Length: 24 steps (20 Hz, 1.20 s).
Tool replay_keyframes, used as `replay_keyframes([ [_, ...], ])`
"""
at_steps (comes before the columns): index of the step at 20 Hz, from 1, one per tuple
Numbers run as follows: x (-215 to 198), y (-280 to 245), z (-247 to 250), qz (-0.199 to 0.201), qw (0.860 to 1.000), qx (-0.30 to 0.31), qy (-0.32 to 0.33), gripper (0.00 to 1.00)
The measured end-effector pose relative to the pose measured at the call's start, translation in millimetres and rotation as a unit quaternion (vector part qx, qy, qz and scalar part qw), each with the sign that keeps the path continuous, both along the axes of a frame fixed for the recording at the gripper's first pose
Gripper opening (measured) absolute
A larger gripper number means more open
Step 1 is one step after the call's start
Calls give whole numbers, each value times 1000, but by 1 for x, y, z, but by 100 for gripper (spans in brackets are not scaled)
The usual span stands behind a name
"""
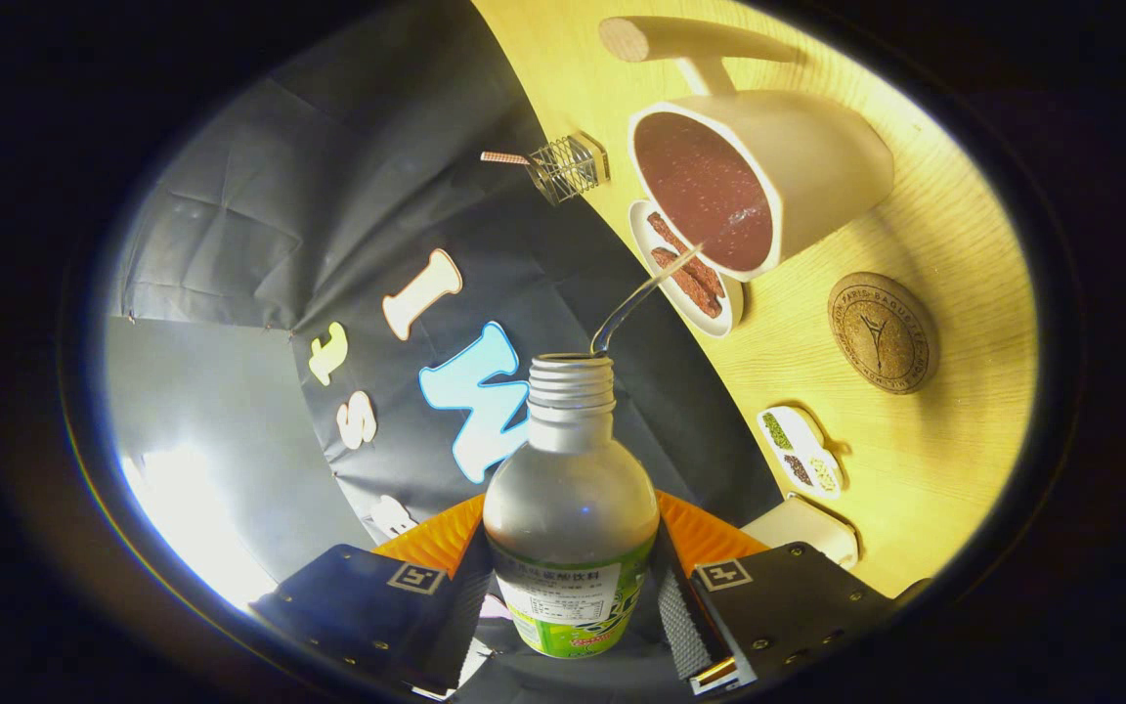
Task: Take the bottle from table, then pour the juice into the cup, finally place the bottle on the coaster
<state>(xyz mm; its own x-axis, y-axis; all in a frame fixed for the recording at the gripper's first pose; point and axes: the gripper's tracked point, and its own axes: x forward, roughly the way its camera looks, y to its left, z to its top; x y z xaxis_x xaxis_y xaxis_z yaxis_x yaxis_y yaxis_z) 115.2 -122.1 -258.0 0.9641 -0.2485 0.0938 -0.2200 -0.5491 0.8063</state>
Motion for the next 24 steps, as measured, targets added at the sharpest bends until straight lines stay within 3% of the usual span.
replay_keyframes([
  [24, -2, 0, -30, -4, 999, 39, 4, 78],
])
